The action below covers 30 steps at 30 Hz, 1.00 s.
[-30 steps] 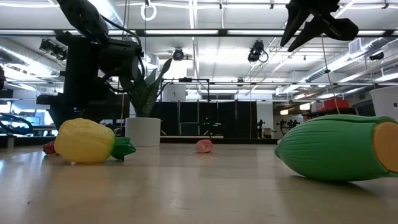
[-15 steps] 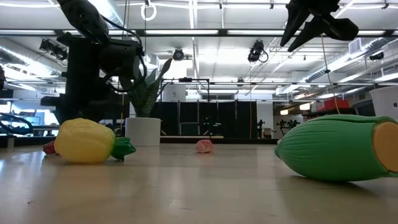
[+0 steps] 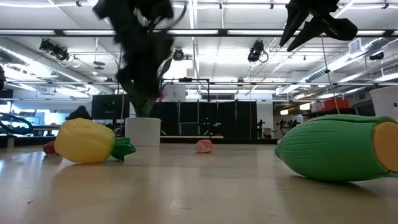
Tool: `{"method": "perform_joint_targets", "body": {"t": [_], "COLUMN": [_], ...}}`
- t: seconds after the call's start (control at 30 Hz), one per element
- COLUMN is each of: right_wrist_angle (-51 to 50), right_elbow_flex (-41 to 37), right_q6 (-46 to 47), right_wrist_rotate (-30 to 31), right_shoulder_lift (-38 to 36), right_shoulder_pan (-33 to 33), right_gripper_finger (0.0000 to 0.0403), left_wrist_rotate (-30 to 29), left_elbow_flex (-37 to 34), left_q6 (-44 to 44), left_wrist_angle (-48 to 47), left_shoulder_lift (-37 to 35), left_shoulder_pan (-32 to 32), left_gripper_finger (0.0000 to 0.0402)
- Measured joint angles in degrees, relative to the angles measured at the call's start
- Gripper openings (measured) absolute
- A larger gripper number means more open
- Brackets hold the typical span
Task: Pick and placing Produce into tupperware
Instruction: Put the left pink peach into the white basket
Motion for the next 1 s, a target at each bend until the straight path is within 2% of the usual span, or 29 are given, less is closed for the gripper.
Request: {"method": "perform_joint_targets", "body": {"t": [0.17,0.3,0.37,0.43,0.5,0.57,0.73,0.87,1.0], "right_wrist_angle": [-1.9,-7.62,-9.65,-10.02,-9.84,-9.88,-10.91,-12.26,-13.6], "right_elbow_flex": [0.0,0.0,0.0,0.0,0.0,0.0,0.0,0.0,0.0], "right_q6": [-3.73,1.63,3.66,3.75,2.52,0.48,-6.09,-6.49,-9.28], "right_wrist_rotate": [8.03,18.56,22.37,22.76,20.4,17.15,13.66,16.25,17.49], "right_shoulder_lift": [-1.19,-4.26,-5.6,-6.7,-7.31,-7.3,-6.54,-6.68,-6.93], "right_shoulder_pan": [-0.22,-1.93,-3.13,-4.6,-6.03,-6.93,-8.6,-10.68,-13.17], "right_gripper_finger": [0.0105,0.0105,0.0105,0.0105,0.0105,0.0105,0.0105,0.0105,0.0105], "left_wrist_rotate": [-0.02,0.13,2.53,7.35,11.88,13.76,13.88,13.17,8.99], "left_elbow_flex": [10.39,14.44,16.0,17.25,19.24,22.22,36.01,49.34,63.71], "left_q6": [7.22,11.05,11.95,12.23,12.26,12.27,15.01,19.79,18.54], "left_wrist_angle": [7.82,13.48,16.42,19.4,23.84,25.92,26.47,26.29,26.06], "left_shoulder_lift": [0.0,0.3,1.69,4.2,8.1,12.86,25.19,36.02,47.76], "left_shoulder_pan": [-1.63,-3.1,-3.6,-4.22,-5.36,-7.02,-11.66,-15.09,-17.46], "left_gripper_finger": [0.0042,0.0041,0.0044,0.0044,0.0043,0.0041,0.0046,0.0042,0.0042]}}
